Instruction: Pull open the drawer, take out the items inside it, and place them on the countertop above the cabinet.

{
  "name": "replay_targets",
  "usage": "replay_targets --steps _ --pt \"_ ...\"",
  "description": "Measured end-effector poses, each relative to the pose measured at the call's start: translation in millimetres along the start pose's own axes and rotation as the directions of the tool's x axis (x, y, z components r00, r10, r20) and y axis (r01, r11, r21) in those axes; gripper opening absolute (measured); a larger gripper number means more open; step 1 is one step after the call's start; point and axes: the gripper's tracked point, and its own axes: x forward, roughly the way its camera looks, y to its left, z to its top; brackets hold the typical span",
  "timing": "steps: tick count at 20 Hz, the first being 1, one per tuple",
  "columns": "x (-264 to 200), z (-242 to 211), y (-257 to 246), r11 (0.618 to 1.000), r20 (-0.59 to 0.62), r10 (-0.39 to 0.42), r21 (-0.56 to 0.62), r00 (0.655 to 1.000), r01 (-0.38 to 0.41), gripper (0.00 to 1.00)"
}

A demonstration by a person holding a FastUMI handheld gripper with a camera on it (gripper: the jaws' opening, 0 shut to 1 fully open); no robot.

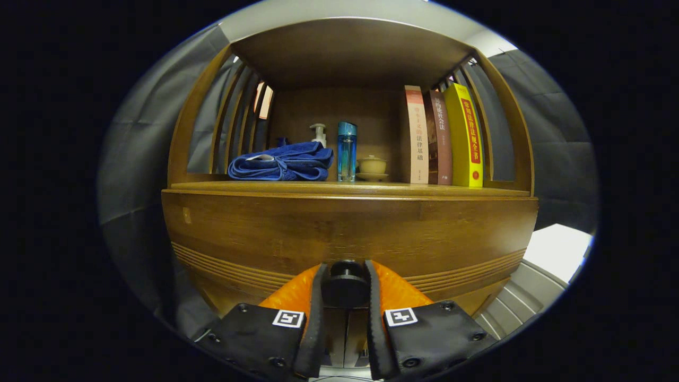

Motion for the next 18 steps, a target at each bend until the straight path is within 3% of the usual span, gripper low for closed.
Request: replay_targets --steps 18 --pt "-90 4 -1 0.997 0.016 -0.008 0.081 1.0 0.007 0.42"
